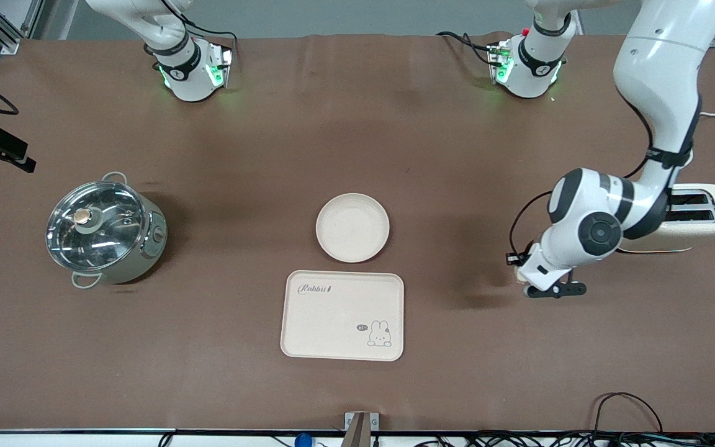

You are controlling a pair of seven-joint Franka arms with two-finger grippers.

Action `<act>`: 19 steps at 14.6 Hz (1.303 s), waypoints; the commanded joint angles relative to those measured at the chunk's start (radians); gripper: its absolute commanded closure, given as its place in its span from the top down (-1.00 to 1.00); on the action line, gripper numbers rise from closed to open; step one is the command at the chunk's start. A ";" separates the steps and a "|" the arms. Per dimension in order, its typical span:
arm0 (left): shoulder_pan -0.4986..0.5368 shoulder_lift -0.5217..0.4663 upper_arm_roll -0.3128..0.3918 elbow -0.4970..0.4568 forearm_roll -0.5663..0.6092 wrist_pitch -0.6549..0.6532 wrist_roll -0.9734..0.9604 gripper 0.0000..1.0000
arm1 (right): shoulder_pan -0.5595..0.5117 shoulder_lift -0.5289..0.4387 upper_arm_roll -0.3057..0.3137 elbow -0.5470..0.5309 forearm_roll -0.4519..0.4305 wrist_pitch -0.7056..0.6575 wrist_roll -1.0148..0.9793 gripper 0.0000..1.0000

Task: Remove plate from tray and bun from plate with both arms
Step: 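Carry the bun toward the toaster and set it on the table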

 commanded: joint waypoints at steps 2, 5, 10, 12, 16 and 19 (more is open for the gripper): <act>0.007 0.005 -0.001 -0.024 -0.002 0.033 0.000 0.48 | -0.036 -0.031 0.035 -0.033 -0.011 0.004 -0.008 1.00; 0.016 0.005 -0.003 0.024 0.001 0.024 -0.003 1.00 | -0.024 -0.033 0.030 -0.030 -0.013 -0.006 -0.010 1.00; 0.016 -0.064 -0.032 0.239 -0.006 -0.267 0.005 1.00 | -0.020 -0.031 0.028 -0.028 -0.013 -0.004 -0.010 1.00; 0.018 -0.096 -0.038 0.335 -0.008 -0.387 0.028 1.00 | -0.020 -0.029 0.030 -0.030 -0.013 -0.004 -0.008 1.00; 0.041 -0.247 -0.038 0.346 -0.012 -0.468 0.071 1.00 | -0.020 -0.029 0.030 -0.028 -0.013 -0.004 -0.010 1.00; 0.032 -0.367 0.040 0.341 -0.101 -0.600 0.218 1.00 | -0.020 -0.029 0.030 -0.028 -0.011 -0.003 -0.008 1.00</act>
